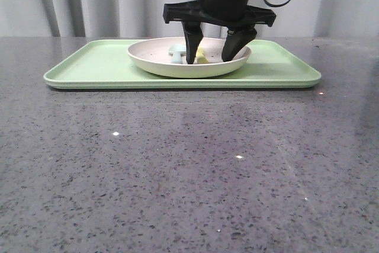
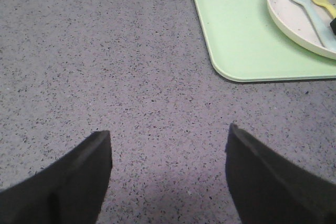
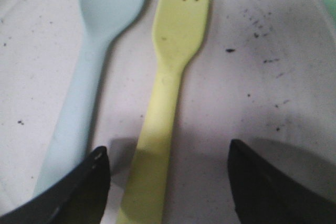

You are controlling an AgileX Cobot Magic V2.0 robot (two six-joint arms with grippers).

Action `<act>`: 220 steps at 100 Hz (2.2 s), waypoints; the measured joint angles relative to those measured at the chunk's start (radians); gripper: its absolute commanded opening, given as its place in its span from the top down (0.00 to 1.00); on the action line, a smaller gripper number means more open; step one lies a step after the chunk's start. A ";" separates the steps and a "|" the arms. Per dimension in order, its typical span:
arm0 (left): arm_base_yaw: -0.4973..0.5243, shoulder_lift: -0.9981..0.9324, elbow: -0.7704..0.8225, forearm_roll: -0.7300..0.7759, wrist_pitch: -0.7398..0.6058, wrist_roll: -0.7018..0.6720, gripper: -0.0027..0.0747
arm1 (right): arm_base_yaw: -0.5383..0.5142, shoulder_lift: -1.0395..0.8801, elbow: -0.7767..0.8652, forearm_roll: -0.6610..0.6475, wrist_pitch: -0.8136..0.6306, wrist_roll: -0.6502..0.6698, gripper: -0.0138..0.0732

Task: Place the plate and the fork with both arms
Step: 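Lower the right gripper and close it on the yellow fork handle, then lift the fork out of the plate and move it beside the plate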

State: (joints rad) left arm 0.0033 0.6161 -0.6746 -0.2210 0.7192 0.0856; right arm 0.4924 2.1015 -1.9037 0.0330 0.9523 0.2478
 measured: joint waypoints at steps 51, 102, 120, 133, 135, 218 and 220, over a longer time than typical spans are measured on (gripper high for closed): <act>0.000 0.000 0.000 0.000 0.000 0.000 0.38 | 0.000 0.002 0.000 0.000 0.000 0.001 0.65; 0.000 0.000 0.000 0.000 0.000 0.000 0.38 | 0.000 0.002 -0.002 0.004 0.000 0.001 0.81; 0.000 0.000 0.000 0.000 0.000 0.000 0.38 | 0.000 0.002 -0.010 0.010 0.010 0.001 0.81; 0.000 0.000 0.000 0.000 0.000 0.000 0.38 | 0.000 -0.008 -0.010 0.016 0.028 0.001 0.81; 0.000 0.000 0.000 0.000 0.000 0.000 0.38 | 0.000 -0.008 -0.010 0.018 0.032 0.001 0.81; 0.000 0.000 0.000 0.001 0.000 0.000 0.38 | -0.160 -0.155 -0.010 -0.050 0.107 0.024 0.81; 0.000 0.000 0.000 0.001 0.000 0.000 0.38 | -0.165 -0.155 -0.010 -0.052 0.113 0.024 0.81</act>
State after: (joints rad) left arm 0.0033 0.6161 -0.6746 -0.2198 0.7192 0.0856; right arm 0.3277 1.9466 -1.9135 -0.0189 1.0652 0.2718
